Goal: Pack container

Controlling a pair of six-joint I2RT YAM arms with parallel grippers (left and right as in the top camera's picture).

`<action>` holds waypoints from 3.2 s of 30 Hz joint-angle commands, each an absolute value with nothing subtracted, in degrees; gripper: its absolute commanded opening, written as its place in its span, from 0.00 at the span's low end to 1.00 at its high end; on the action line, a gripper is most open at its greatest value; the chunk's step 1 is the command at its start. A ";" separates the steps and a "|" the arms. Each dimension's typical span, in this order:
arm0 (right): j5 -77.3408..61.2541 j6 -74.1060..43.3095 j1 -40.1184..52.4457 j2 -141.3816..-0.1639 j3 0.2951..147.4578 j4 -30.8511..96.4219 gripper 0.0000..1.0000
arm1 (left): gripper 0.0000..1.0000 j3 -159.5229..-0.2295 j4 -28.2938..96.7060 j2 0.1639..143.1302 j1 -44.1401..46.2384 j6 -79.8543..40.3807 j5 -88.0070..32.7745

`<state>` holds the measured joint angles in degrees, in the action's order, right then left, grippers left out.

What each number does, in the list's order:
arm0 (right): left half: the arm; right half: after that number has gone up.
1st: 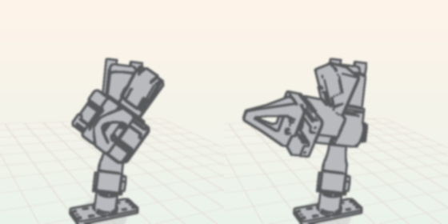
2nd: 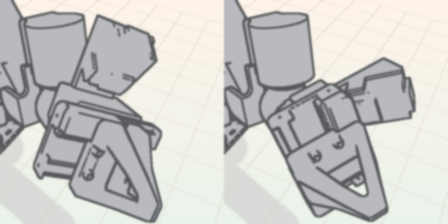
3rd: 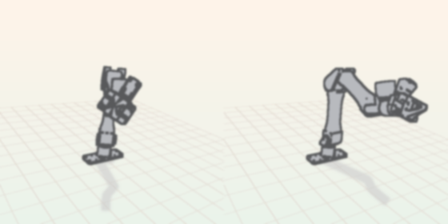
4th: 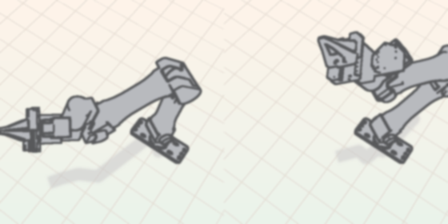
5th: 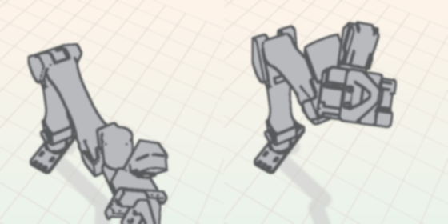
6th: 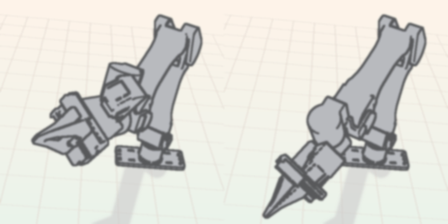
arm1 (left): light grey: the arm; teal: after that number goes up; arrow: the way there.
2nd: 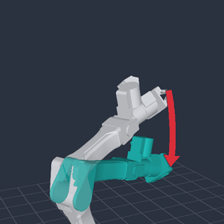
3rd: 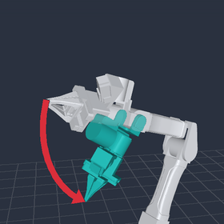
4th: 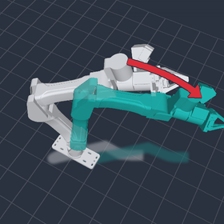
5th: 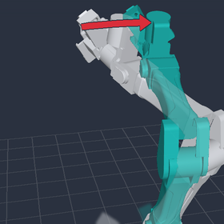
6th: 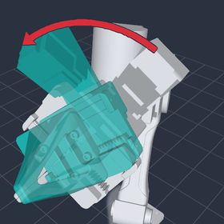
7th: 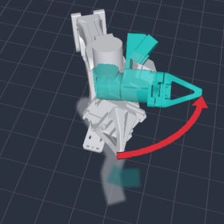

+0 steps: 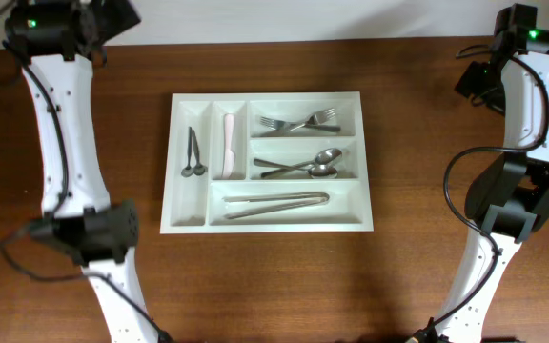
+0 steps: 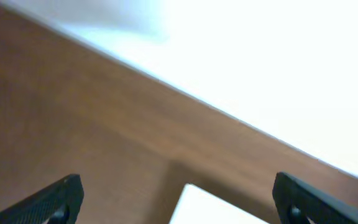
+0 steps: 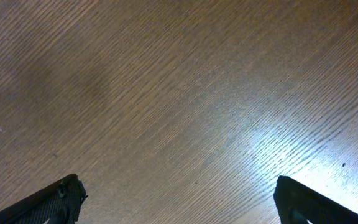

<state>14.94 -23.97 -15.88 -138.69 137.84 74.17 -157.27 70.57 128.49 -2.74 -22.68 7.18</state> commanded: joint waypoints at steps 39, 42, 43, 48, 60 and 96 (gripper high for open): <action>15.00 -24.01 -15.77 -135.74 138.91 74.15 0.99 | 0.99 -23.97 8.82 16.16 3.29 -16.12 4.75; 15.00 -24.01 -15.77 -135.74 138.91 74.15 0.99 | 0.99 -20.49 8.84 12.71 3.29 -13.78 2.61; 15.00 -24.01 -15.79 -135.74 138.91 74.15 0.99 | 0.99 -18.98 8.95 11.33 3.27 -13.58 2.46; 15.00 -24.01 -15.77 -135.74 138.91 74.15 0.99 | 0.99 -14.15 9.04 6.68 3.22 -13.56 2.33; 15.00 -24.01 -15.79 -135.74 138.91 74.15 0.99 | 0.99 -7.35 11.31 0.30 2.94 -12.27 0.10; 15.00 -24.01 -15.79 -135.74 138.91 74.15 0.99 | 0.99 -6.63 22.11 0.30 -1.02 -10.57 -0.71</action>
